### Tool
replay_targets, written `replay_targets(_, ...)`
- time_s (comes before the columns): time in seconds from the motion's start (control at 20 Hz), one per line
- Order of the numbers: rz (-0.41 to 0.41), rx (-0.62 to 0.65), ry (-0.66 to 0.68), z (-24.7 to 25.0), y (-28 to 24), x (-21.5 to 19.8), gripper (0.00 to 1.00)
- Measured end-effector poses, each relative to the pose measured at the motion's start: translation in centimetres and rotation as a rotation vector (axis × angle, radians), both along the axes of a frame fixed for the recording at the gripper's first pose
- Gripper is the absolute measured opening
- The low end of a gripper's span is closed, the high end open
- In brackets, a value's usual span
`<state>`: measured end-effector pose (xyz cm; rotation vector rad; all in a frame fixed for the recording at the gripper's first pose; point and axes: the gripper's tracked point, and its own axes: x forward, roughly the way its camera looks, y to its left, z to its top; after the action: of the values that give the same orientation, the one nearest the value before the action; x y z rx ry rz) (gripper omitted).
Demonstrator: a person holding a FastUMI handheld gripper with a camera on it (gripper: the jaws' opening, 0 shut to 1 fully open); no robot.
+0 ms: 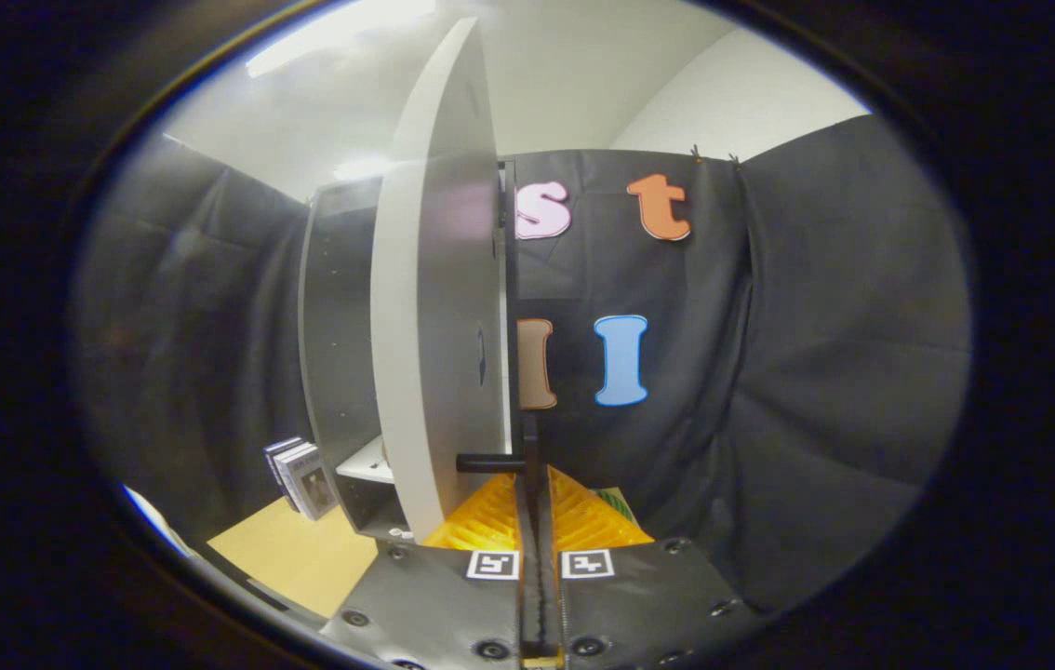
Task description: Open the shoe cabinet door, grab the shoes and put them into the shoe cabinet, then close the shoe cabinet door.
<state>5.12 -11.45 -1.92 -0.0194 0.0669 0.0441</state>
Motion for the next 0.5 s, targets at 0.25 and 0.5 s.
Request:
replay_targets(0.25, 0.022, -0.014, -0.006, -0.2, -0.2, -0.9, 0.04)
replay_targets(0.5, -0.018, -0.021, -0.029, 0.4, 0.5, -5.0, 0.04)
